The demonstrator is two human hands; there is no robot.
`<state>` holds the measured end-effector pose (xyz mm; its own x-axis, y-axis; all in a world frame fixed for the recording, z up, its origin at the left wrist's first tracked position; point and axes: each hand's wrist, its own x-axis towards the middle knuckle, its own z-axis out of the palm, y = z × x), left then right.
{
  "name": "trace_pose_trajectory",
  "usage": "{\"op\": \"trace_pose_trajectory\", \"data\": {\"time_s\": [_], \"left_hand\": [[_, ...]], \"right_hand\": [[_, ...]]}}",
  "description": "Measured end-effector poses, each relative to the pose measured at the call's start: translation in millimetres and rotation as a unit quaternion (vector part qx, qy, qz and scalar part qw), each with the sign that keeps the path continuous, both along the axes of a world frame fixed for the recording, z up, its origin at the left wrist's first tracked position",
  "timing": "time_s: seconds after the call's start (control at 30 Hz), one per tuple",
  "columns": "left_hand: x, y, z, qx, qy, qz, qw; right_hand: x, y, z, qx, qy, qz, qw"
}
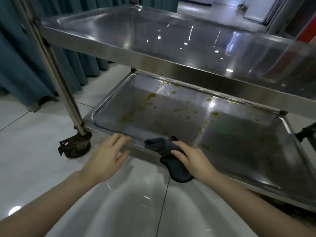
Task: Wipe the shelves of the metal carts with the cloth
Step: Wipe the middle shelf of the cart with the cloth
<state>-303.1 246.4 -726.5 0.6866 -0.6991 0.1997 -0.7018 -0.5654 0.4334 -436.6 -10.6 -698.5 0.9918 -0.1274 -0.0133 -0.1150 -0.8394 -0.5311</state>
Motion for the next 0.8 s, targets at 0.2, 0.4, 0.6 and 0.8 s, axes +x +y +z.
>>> {"op": "trace_pose_trajectory", "data": {"time_s": [0.2,0.4,0.6,0.8], "left_hand": [[5,-19,-21,0.088,-0.058,-0.044,0.993],[8,-20,-26,0.089,-0.089,-0.051,0.991],[26,-21,-27,0.031,-0.137,-0.012,0.990],[39,-5,-38,0.017,-0.137,-0.033,0.990]], "right_hand": [[-13,2,-22,-0.153,0.023,0.093,0.984],[19,17,-38,-0.152,0.074,0.038,0.985],[96,-11,-55,-0.135,0.138,-0.028,0.981],[103,-21,-65,-0.169,0.075,-0.042,0.982]]}}
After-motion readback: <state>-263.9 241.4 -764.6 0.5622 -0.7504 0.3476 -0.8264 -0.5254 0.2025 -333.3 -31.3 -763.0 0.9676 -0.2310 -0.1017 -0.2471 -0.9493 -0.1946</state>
